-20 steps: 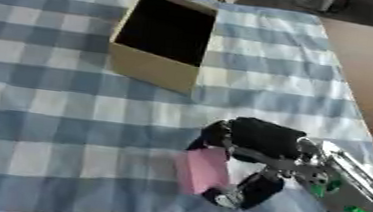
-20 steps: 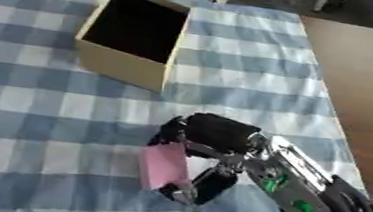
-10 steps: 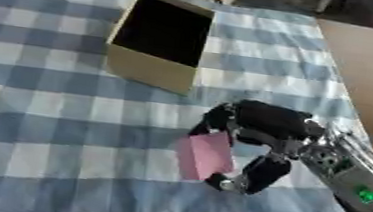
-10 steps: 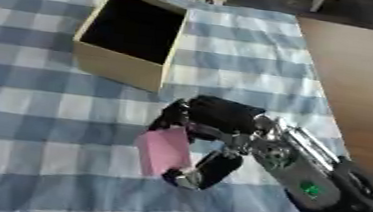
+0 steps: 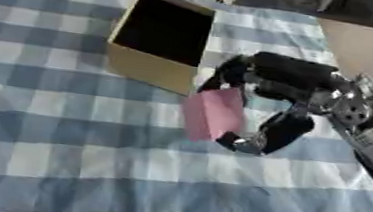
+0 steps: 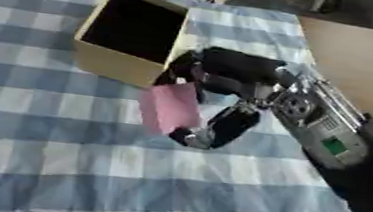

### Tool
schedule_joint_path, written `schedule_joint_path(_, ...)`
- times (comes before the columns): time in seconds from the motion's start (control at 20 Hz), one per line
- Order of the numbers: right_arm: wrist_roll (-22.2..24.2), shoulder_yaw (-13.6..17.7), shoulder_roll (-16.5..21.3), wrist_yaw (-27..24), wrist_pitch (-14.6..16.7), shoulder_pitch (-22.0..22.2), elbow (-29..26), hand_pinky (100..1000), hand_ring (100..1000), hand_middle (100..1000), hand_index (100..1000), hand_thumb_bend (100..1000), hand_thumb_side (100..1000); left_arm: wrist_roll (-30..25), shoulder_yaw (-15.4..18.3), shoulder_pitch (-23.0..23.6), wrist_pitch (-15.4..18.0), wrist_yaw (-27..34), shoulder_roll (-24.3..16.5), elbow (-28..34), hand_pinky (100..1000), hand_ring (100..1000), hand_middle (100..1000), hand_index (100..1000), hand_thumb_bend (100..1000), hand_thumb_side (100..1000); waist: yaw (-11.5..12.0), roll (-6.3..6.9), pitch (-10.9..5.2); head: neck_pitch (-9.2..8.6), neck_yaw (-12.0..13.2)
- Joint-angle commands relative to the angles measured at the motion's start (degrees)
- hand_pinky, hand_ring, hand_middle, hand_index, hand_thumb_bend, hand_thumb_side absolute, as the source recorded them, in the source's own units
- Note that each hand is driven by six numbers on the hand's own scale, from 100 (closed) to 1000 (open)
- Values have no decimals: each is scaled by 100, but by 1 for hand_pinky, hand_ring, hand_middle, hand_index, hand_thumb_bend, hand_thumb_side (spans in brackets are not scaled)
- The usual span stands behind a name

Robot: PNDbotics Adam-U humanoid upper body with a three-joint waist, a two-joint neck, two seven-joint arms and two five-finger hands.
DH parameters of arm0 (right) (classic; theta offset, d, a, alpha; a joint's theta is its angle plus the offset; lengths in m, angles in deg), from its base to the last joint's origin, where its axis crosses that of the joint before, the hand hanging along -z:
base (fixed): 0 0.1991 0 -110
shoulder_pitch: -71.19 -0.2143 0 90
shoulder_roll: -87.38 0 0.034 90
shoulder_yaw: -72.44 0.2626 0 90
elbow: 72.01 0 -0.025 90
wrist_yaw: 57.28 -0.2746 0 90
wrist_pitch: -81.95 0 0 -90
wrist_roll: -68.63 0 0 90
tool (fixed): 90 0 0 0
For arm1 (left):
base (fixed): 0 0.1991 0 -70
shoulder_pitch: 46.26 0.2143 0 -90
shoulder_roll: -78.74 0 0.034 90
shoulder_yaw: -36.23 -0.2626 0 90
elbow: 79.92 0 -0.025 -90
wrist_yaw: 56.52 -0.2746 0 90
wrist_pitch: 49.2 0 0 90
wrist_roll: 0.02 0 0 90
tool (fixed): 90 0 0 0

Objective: Pick up objects on the table and place them in the box.

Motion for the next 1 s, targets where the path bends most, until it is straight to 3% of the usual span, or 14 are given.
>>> schedule_joint_path(0.05, -35, 227, 210, -177, -37, -273, -87, 509, 411, 453, 642, 100, 114, 6, 85, -101, 9, -35, -73, 93, 494, 585, 622, 778, 311, 948, 17, 52, -33, -123, -26)
schedule_joint_path(0.35, 17, 487, 255, -485, -266, -754, -87, 509, 410, 445, 632, 100, 113, 27, 92, -180, 17, -27, -66, 93, 493, 584, 622, 778, 309, 949, 99, 53, 118, -376, -9)
schedule_joint_path(0.65, 116, 699, 281, -477, -780, -1253, -62, 534, 427, 445, 632, 100, 125, 1, 79, -294, 40, -17, -67, 93, 493, 584, 622, 779, 307, 950, 238, 45, 239, -491, -122)
schedule_joint_path(0.8, 178, 678, 201, -405, -929, -1589, 300, 535, 427, 443, 630, 100, 118, -15, 66, -339, 51, -9, -68, 93, 492, 583, 622, 779, 307, 951, 291, 23, 276, -535, -182)
schedule_joint_path(1.0, 230, 621, -66, -239, -847, -2013, 1040, 542, 431, 443, 630, 100, 116, -57, 36, -381, 64, 9, -59, 93, 492, 581, 620, 779, 305, 952, 344, -4, 317, -553, -232)
